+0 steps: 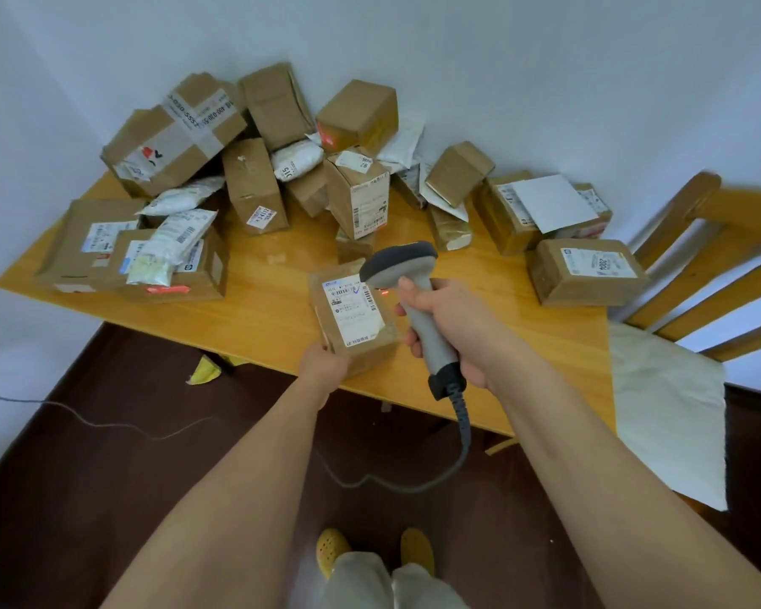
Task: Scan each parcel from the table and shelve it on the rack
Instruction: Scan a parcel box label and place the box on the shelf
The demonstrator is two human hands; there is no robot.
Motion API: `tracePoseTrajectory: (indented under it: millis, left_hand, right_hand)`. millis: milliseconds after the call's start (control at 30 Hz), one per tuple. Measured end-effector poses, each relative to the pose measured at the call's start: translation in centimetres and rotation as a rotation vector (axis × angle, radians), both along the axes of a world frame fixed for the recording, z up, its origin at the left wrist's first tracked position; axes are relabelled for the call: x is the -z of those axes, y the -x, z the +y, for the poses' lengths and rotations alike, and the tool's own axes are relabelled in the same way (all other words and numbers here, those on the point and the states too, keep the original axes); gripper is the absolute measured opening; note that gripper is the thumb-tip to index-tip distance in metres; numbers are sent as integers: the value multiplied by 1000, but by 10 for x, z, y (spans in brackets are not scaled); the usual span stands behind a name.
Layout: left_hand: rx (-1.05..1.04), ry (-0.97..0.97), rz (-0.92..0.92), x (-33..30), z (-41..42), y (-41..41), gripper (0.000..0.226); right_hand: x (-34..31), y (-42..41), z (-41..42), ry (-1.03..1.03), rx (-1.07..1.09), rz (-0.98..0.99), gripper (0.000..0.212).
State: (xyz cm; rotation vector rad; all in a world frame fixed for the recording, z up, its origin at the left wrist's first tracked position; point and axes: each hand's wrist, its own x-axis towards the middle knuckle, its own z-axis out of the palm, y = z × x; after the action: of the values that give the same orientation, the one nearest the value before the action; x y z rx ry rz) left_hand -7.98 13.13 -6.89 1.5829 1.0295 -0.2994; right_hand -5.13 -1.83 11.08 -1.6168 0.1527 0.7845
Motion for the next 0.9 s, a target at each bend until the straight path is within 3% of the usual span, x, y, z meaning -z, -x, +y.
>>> tracePoseTrajectory:
  millis: [400,533,700,900]
  left_hand:
    - [68,-67,19,-12,-16,3,37]
    - [18,-65,17,-9,-15,0,37]
    - [-89,-44,40,3,-7,-9,55]
    - [-181,184,-26,36,15,-17,76]
  right_hand:
    - [-18,3,-19,-68,22,-6,37]
    - [-16,2,-22,-94,10,-37,26]
    - [17,-11,-18,-84,50,-28,13]
    - [104,-32,7,11,90,64,24]
